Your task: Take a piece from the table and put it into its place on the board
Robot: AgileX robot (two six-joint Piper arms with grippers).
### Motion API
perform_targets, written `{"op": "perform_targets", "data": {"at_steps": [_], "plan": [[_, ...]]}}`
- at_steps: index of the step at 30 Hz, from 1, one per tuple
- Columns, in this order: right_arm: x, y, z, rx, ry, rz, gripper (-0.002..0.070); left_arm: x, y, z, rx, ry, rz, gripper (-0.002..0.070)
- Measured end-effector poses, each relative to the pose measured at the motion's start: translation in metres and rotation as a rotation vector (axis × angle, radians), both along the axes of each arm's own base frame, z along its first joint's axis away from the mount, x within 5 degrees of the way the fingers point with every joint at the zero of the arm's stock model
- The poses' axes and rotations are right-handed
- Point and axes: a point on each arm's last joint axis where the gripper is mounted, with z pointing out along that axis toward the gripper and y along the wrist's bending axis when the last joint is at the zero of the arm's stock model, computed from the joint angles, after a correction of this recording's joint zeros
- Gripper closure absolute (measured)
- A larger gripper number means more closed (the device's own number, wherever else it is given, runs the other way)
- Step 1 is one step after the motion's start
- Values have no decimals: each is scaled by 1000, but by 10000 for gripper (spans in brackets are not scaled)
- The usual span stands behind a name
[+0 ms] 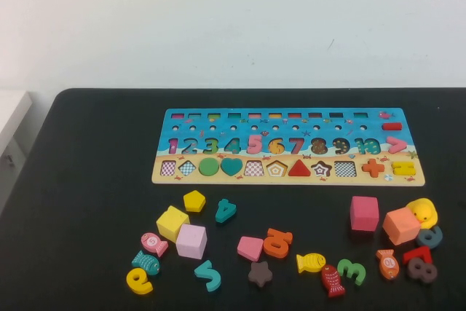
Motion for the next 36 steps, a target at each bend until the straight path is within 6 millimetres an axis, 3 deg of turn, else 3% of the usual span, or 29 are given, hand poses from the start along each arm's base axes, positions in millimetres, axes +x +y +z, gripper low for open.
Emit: {"op": "perform_targets", "data": {"at_steps": [29, 36], "plan": [[0, 0, 0, 0, 0, 0, 658, 0, 0, 0, 10, -1, -2, 677], [0, 0, 0, 0, 0, 0, 657, 3, 1, 15, 4, -175, 12, 678]]}}
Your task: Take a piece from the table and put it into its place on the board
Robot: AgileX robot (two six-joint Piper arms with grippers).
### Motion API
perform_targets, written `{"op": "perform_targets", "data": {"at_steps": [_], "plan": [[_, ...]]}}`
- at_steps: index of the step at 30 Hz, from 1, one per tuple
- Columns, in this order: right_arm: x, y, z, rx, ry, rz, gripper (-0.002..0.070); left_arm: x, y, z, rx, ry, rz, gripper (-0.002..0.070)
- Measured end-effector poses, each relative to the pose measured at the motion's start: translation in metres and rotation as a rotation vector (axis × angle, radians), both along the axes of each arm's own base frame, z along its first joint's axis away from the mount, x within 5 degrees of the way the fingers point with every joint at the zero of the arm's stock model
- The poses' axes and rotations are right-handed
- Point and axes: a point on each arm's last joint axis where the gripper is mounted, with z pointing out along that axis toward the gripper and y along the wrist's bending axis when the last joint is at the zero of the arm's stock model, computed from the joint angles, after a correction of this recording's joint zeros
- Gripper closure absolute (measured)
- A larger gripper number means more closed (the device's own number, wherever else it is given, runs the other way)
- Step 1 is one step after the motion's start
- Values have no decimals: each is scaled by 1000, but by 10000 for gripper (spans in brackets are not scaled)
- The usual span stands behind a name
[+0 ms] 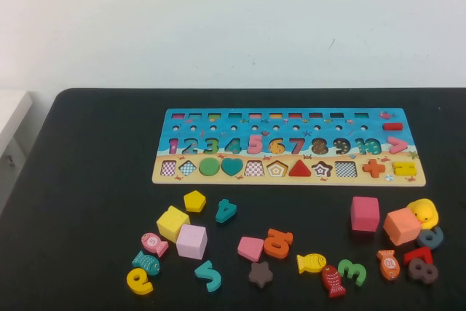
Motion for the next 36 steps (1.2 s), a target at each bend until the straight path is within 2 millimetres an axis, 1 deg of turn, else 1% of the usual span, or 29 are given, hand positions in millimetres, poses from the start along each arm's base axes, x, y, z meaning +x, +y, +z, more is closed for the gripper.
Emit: {"op": "perform_targets", "data": {"at_steps": [4, 9, 13, 22, 25, 27, 30, 32, 36], "plan": [[0, 0, 0, 0, 0, 0, 658, -1, 2, 25, -99, -268, 18, 677], [0, 0, 0, 0, 0, 0, 657, -5, 4, 41, -148, -442, 23, 678], [0, 0, 0, 0, 0, 0, 657, -6, 4, 44, -163, -479, 22, 677], [0, 0, 0, 0, 0, 0, 657, -6, 4, 44, -234, -475, 12, 677], [0, 0, 0, 0, 0, 0, 657, -4, 3, 40, -253, -382, 7, 677], [0, 0, 0, 0, 0, 0, 657, -5, 2, 44, -256, -292, 5, 677], [0, 0, 0, 0, 0, 0, 658, -9, 1, 67, -229, -174, 5, 677], [0, 0, 0, 0, 0, 0, 657, -8, 1, 82, -206, -76, 10, 677], [0, 0, 0, 0, 0, 0, 657, 6, -2, 110, -130, 131, 8, 677]]}}
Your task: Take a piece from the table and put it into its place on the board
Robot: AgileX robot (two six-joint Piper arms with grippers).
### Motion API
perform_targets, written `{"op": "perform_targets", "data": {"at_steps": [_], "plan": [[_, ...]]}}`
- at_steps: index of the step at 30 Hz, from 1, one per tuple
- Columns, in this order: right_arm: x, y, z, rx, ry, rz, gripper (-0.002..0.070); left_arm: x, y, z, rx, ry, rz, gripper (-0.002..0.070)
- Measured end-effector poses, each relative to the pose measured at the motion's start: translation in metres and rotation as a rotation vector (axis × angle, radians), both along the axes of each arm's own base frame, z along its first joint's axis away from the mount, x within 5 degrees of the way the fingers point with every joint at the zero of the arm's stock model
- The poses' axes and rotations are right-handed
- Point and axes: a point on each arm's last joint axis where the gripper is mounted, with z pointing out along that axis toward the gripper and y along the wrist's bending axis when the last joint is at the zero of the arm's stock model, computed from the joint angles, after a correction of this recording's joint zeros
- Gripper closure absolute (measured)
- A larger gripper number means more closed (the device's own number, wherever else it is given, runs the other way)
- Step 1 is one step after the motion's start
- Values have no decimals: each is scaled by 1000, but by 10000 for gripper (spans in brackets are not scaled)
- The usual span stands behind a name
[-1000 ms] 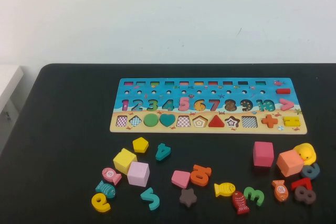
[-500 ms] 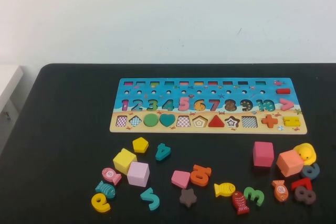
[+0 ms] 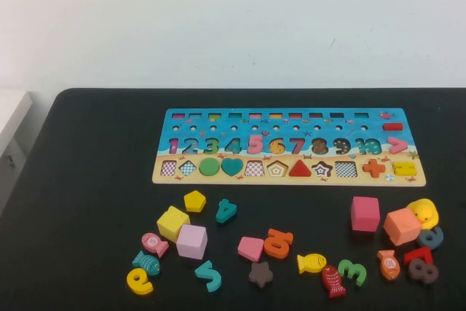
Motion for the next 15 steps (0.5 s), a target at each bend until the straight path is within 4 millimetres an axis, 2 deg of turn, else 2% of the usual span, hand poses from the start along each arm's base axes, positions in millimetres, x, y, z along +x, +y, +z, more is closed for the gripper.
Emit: {"op": "perform_targets", "data": {"at_steps": [3, 4, 8, 15], "plan": [[0, 0, 0, 0, 0, 0, 657, 18, -3, 11, 46, 100, -24, 677], [0, 0, 0, 0, 0, 0, 657, 34, -6, 11, 21, 121, -27, 677], [0, 0, 0, 0, 0, 0, 658, 66, -15, 8, -80, 195, -62, 677], [0, 0, 0, 0, 0, 0, 657, 126, -34, 13, -12, 482, -224, 677]]}}
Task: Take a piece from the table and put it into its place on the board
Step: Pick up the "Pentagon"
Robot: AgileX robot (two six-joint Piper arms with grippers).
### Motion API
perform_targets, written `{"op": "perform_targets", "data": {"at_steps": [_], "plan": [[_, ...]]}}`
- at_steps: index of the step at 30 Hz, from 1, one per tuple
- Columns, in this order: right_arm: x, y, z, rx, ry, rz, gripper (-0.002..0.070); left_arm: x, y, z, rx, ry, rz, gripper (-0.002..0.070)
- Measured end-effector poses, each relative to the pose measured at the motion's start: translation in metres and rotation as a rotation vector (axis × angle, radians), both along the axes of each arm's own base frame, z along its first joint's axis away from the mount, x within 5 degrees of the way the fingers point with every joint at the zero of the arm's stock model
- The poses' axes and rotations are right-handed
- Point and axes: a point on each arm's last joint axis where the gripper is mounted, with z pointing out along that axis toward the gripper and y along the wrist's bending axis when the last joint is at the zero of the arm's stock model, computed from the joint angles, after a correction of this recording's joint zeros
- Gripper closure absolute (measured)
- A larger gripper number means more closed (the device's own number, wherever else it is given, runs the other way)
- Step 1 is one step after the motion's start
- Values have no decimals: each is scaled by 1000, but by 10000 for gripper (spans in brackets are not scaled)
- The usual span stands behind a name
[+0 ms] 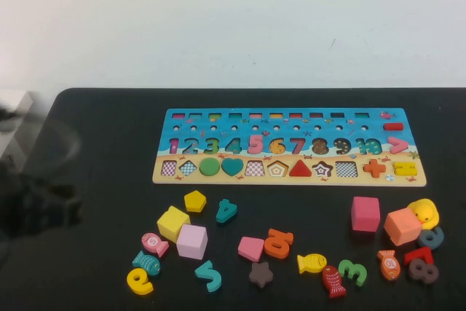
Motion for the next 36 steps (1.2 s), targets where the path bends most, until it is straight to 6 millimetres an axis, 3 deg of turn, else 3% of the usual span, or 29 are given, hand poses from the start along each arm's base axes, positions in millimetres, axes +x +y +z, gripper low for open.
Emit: {"op": "perform_targets", "data": {"at_steps": [3, 4, 7, 15, 18, 20, 24, 26, 30, 36], "plan": [[0, 0, 0, 0, 0, 0, 657, 33, -7, -3, -3, 125, -40, 677], [0, 0, 0, 0, 0, 0, 657, 55, -12, -6, 0, 191, -69, 677], [0, 0, 0, 0, 0, 0, 658, 82, -24, -12, 20, 260, -122, 667], [0, 0, 0, -2, 0, 0, 657, 126, -80, -42, 104, 336, -232, 606], [0, 0, 0, -2, 0, 0, 657, 135, -96, -58, 183, 381, -258, 534], [0, 0, 0, -2, 0, 0, 657, 141, -105, -70, 245, 421, -266, 446], [0, 0, 0, -2, 0, 0, 657, 157, -116, -95, 345, 493, -259, 200], [0, 0, 0, -2, 0, 0, 657, 167, -119, -102, 359, 512, -247, 122], [0, 0, 0, -2, 0, 0, 657, 185, -126, -114, 353, 541, -208, 66], [0, 0, 0, -2, 0, 0, 657, 205, -136, -126, 336, 554, -181, 57]]}}
